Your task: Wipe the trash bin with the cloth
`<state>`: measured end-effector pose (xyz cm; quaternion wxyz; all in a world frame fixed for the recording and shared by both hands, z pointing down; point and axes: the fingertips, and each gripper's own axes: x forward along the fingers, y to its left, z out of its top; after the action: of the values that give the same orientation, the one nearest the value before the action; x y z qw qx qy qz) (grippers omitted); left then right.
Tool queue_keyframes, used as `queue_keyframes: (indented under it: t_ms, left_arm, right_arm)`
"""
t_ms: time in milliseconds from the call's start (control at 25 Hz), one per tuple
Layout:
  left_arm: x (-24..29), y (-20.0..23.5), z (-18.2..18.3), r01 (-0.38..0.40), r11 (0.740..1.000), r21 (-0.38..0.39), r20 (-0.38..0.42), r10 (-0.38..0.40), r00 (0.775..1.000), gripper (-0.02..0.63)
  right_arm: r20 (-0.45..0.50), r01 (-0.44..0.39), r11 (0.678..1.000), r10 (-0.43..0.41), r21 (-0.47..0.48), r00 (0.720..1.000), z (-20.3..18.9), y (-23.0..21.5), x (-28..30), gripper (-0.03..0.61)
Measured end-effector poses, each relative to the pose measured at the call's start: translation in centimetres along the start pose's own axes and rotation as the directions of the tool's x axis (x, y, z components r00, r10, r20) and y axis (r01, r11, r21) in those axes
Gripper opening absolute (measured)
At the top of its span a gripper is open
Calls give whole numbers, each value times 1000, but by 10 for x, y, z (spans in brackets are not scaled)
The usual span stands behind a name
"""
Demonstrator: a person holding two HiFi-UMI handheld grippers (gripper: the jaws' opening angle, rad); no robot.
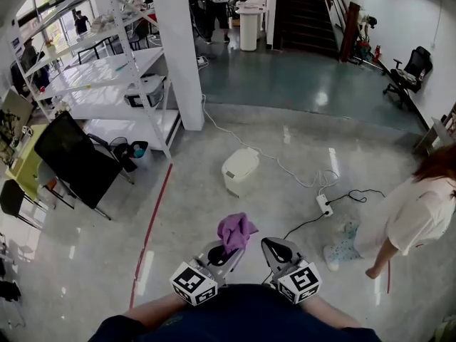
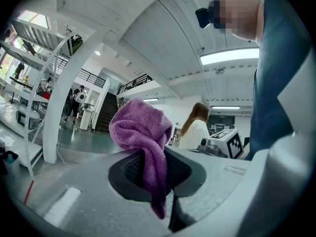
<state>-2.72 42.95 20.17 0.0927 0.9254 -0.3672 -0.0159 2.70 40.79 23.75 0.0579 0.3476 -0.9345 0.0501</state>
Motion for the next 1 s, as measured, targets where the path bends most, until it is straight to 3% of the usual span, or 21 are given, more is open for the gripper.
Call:
queue_keyframes:
  t_ms: [640, 1000]
  left_arm:
    - [73, -10, -13, -131, 991, -35, -4, 131, 991, 54]
    - [117, 53, -11, -153, 987, -42, 16, 154, 988, 54]
  right_arm:
    - [-15, -88, 996, 88, 18, 996, -17, -82, -21, 11]
    - [-42, -86, 996, 87, 17, 995, -24, -132, 27, 11]
